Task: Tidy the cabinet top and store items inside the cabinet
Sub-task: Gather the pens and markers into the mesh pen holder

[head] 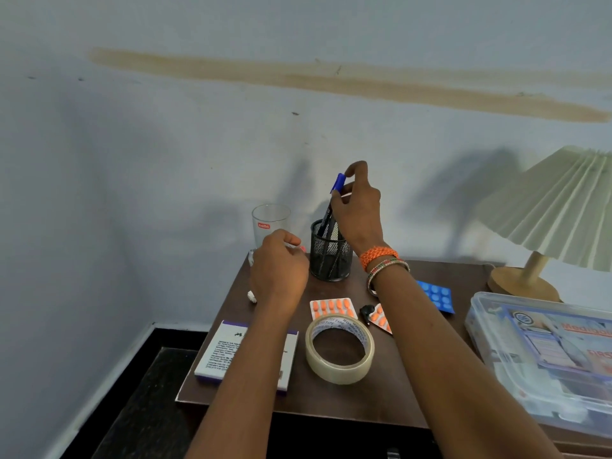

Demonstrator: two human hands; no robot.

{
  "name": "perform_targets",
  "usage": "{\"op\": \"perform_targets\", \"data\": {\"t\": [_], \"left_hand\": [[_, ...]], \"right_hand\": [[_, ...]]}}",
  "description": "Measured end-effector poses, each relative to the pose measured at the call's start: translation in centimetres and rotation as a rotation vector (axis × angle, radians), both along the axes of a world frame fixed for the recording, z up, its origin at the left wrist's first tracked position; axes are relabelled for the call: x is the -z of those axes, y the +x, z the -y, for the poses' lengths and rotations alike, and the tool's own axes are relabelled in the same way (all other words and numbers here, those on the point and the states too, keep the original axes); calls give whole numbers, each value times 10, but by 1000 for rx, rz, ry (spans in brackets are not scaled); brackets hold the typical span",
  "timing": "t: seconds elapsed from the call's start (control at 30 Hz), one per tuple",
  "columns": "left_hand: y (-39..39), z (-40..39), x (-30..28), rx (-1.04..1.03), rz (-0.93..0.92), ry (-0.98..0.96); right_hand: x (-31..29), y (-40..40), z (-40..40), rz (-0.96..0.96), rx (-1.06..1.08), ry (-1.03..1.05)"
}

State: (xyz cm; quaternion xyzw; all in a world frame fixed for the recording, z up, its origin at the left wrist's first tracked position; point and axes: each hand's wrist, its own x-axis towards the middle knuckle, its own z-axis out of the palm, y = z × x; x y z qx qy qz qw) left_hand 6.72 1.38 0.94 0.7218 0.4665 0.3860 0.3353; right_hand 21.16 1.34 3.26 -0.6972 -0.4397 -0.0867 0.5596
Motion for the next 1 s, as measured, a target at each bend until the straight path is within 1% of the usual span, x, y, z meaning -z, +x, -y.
{"op": "perform_targets", "data": {"t": [0.3,0.47,0.63,0.77,1.0], "left_hand": [[9,-7,4,-12,-22,-17],[14,-8,5,-12,-32,-9],[13,-12,8,9,-62,-13],[11,-12,10,22,-69,-4],[12,-11,10,40,-68,9]], "right_hand": [[20,10,-21,-14,-17,-97],[31,17,-26,-38,-7,-192],[36,19,-28,-4,-8,-289],[36,21,-28,-15,-1,-353],[15,23,-17,-14,28,-291]]}}
